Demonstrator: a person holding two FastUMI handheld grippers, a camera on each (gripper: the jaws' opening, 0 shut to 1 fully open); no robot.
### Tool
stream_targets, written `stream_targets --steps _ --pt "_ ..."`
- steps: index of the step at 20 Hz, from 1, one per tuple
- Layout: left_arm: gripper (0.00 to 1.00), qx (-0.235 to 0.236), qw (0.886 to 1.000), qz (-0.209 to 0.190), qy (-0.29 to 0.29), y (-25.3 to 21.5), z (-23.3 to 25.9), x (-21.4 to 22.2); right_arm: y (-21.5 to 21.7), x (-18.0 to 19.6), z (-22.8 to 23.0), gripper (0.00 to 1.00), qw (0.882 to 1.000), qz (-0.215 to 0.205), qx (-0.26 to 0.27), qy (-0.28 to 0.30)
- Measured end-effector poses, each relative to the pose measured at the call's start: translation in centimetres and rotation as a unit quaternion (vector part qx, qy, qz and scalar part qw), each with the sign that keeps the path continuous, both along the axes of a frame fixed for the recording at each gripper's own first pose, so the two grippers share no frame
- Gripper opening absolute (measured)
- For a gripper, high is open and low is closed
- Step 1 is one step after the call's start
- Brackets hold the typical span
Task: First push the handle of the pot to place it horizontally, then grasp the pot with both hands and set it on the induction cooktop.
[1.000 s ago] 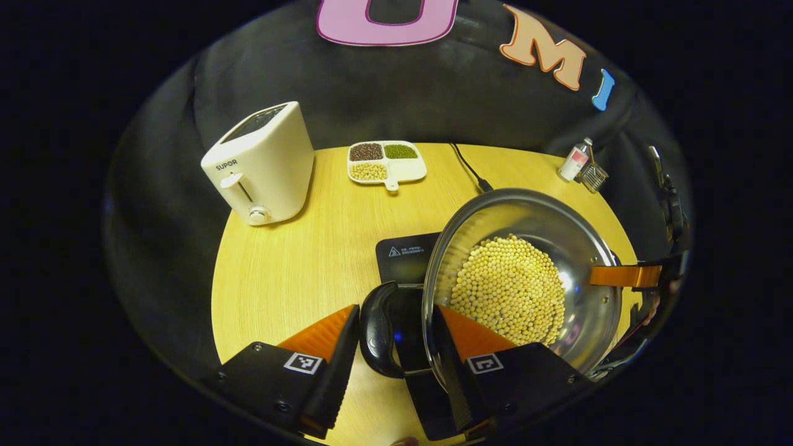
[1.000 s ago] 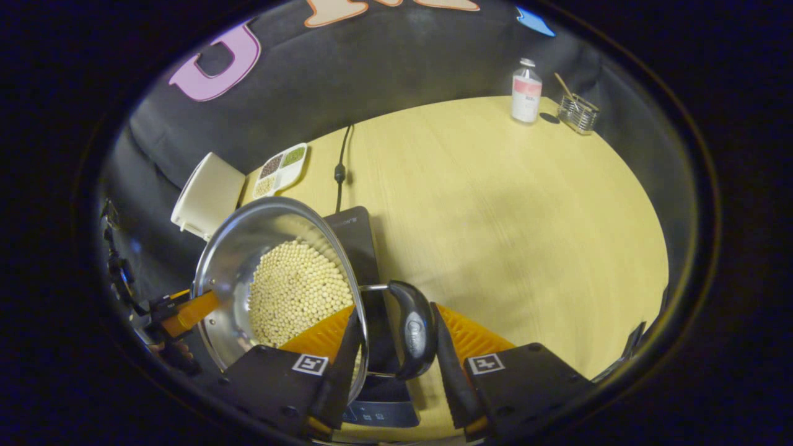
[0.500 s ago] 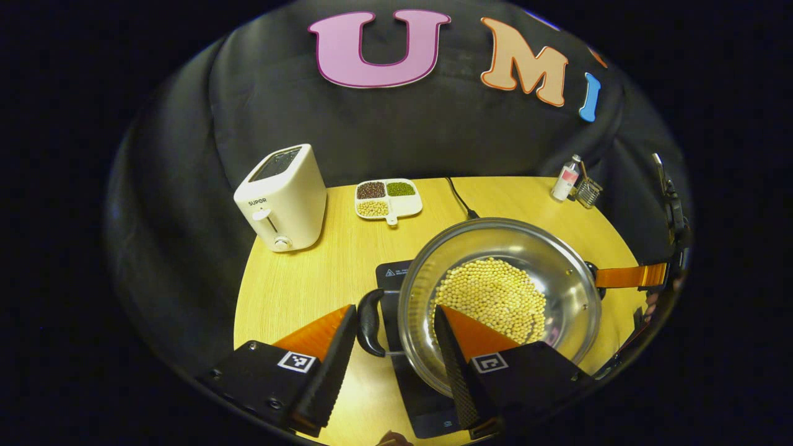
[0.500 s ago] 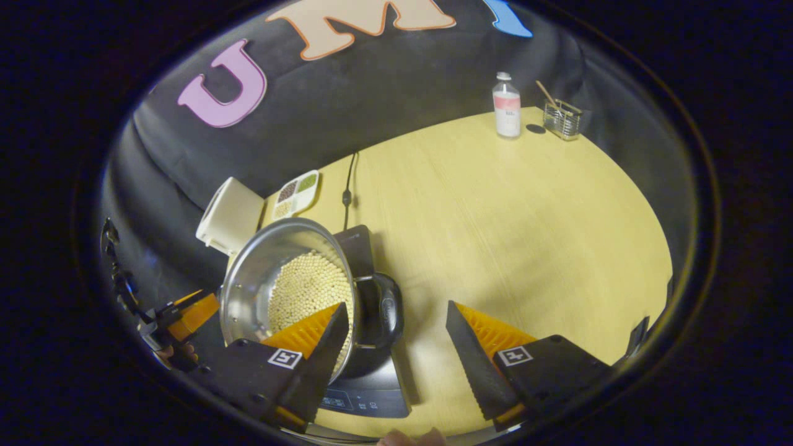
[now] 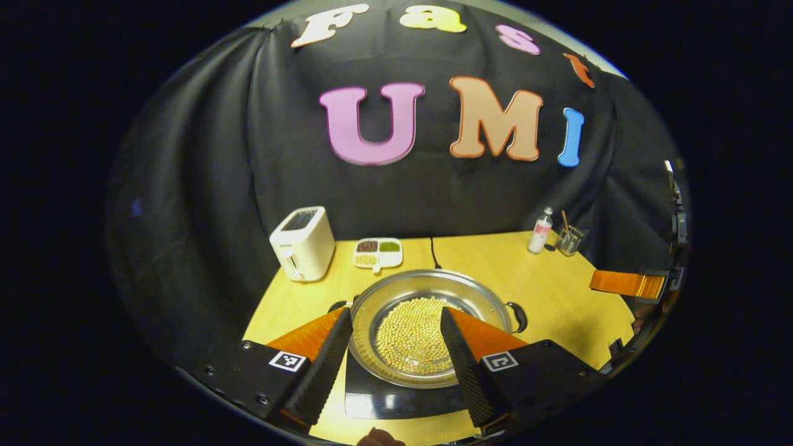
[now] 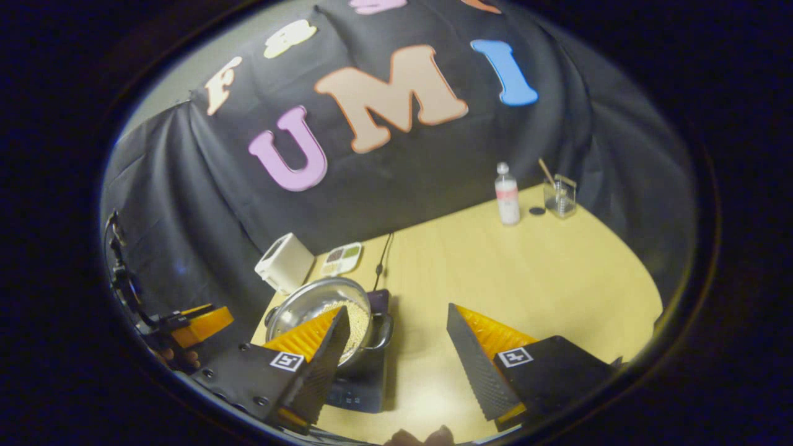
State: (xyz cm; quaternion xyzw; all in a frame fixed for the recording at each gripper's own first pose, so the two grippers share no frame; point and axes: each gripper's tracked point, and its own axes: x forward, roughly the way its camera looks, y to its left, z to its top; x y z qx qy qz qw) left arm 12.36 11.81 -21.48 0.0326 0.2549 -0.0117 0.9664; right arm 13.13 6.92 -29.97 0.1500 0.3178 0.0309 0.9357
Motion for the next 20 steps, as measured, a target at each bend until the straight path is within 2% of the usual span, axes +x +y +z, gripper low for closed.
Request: stream_targets --steps 3,5,6,9,13,14,15,18,19,20 --pt "0.88 0.0 0.998 -0.013 -0.054 -4.0 4.2 -1.7 -1.6 -2.5 3.5 0.92 0.999 0.015 -0.026 -0.043" --pt "0.94 0.014 0.996 -0.019 -0.084 -5.4 7.5 -3.3 -2.6 -4.1 5.4 0.92 0.997 0.017 -0.032 -0.065" --pt "0.93 0.017 0.994 -0.019 -0.103 -6.0 9.1 -3.7 -3.6 -4.6 6.2 0.97 0.996 0.014 -0.036 -0.076" --pt "0.92 0.023 0.99 -0.023 -0.137 -7.5 12.1 -4.8 -5.2 -5.9 9.3 0.97 0.992 -0.008 -0.043 -0.115" --pt "0.93 0.026 0.98 -0.028 -0.195 -8.1 16.5 -6.7 -6.3 -7.5 15.6 0.97 0.975 -0.025 -0.063 -0.212" --pt "0.93 0.025 0.977 -0.032 -0.21 -8.3 17.5 -7.3 -6.9 -8.1 16.8 0.91 0.969 -0.032 -0.079 -0.232" --pt "0.93 0.026 0.975 -0.035 -0.216 -8.5 17.8 -8.1 -7.4 -9.1 17.2 0.97 0.967 -0.034 -0.094 -0.235" --pt "0.92 0.006 0.976 -0.038 -0.213 -8.5 17.3 -10.2 -7.7 -12.2 18.3 0.97 0.962 -0.038 -0.128 -0.237" --pt "0.92 -0.011 0.977 -0.04 -0.21 -8.7 17.1 -10.8 -8.0 -13.2 19.1 0.92 0.959 -0.044 -0.138 -0.245" --pt "0.92 -0.022 0.977 -0.043 -0.21 -8.9 17.0 -11.4 -8.1 -14.0 19.8 0.96 0.955 -0.047 -0.147 -0.253"
